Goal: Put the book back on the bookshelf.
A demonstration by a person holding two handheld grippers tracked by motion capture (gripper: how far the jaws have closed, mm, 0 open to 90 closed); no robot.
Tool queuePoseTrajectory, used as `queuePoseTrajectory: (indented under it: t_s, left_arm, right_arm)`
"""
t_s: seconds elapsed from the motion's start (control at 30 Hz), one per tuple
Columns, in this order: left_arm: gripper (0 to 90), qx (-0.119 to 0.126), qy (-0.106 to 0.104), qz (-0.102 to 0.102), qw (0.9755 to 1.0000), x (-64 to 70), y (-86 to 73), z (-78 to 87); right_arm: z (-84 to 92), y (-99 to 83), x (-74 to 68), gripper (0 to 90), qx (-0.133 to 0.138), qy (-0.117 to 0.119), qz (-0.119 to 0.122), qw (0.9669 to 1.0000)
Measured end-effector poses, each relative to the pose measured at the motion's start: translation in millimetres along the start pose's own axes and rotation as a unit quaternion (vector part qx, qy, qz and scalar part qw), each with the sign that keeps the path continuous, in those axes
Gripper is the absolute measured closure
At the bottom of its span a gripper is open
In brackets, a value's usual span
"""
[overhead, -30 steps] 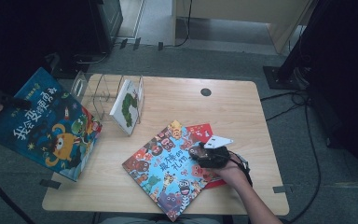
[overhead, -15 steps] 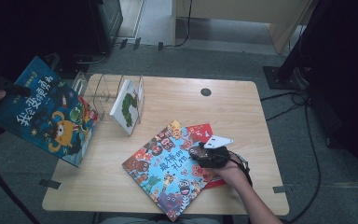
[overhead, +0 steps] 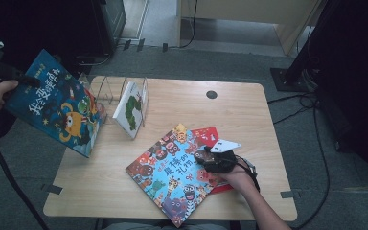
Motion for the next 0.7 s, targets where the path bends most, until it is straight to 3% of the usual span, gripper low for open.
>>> queuePoseTrajectory:
  t_s: [0.3,0.7]
  left_arm:
    - [83.9,0.014,-0.01,0.02,0.9997,-8.7,20.2,-14.2]
    - [83.4,0.023,-0.013,0.02,0.9995,-12.8,38.6,-31.4]
  right_arm:
    - [0.7,-1.1,-0.3,41.1,-0.002,-0.004,0.007,1.0]
    - [2.6,-5.2,-0.5,40.9,0.004,-0.007,0.006,0.9999]
Point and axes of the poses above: each handheld gripper's, and its own axes: z roughly backward along the jaws, y roughly out of its top, x roughly to its right, the point moved 4 cm from there along -z, roughly forward along the jaws, and after that the axes turned 14 degrees about -x, right-handed, at the moved point
